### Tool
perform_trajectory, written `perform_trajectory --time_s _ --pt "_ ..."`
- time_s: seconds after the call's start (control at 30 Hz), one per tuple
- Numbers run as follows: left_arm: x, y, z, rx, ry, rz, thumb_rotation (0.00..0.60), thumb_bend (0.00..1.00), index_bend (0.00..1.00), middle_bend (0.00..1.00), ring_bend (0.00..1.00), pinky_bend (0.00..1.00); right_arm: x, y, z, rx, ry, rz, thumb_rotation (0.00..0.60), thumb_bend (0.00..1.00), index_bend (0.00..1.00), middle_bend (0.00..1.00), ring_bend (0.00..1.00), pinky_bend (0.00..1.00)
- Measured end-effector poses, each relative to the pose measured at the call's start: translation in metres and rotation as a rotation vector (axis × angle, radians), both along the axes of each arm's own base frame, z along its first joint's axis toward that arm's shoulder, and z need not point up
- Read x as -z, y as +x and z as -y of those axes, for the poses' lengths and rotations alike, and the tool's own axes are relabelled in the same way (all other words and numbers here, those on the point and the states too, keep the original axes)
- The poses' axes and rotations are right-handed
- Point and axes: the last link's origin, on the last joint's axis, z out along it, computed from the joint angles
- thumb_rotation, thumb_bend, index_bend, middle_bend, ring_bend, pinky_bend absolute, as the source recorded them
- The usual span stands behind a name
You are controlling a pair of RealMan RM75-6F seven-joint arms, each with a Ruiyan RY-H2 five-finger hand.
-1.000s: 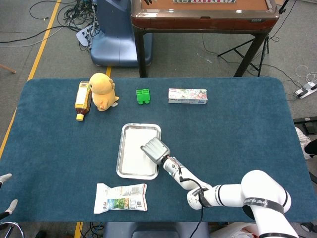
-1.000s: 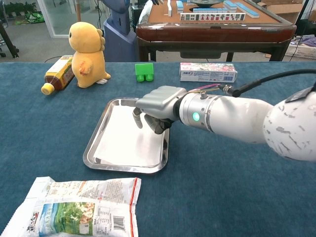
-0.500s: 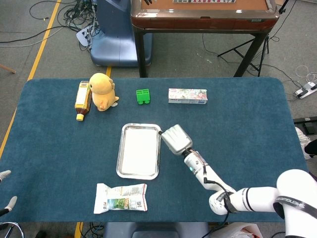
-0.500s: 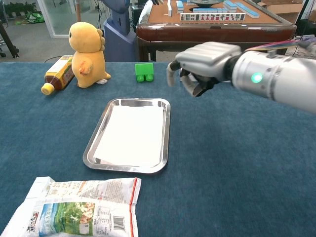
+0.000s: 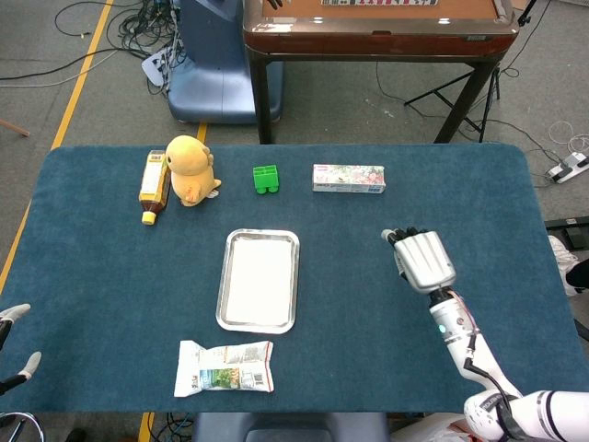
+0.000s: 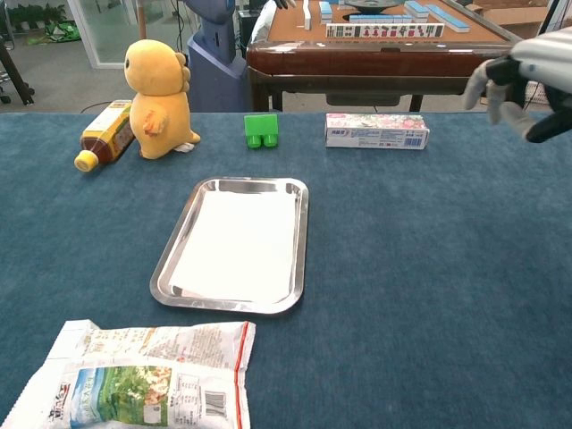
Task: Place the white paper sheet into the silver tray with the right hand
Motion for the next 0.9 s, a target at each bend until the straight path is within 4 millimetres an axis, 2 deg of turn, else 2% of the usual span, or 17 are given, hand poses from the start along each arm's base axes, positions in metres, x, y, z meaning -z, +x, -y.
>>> perform_trajectory --time_s 0.2,0.5,0.67,0.9 --pt "0.004 0.004 -0.007 0.017 -0.006 0.005 0.600 0.25 0.20 0.22 0.21 0.13 -0.024 -0.037 -0.027 0.078 -0.076 0.017 0.600 0.72 0.29 0.33 0.28 0.42" --pt "0.007 0.011 -0.012 0.045 -0.008 0.008 0.600 0.25 0.20 0.22 0.21 0.10 -0.052 -0.081 -0.072 0.189 -0.172 0.029 0.600 0.72 0.25 0.29 0.24 0.39" --pt "0.010 0.013 -0.012 0.046 -0.014 0.013 0.600 0.25 0.20 0.22 0.21 0.10 -0.062 -0.093 -0.090 0.220 -0.189 0.026 0.600 0.72 0.24 0.27 0.22 0.36" --pt "0.011 0.015 -0.012 0.048 -0.019 0.012 0.600 0.25 0.20 0.22 0.21 0.10 -0.064 -0.095 -0.094 0.217 -0.178 0.043 0.600 0.72 0.24 0.27 0.22 0.35"
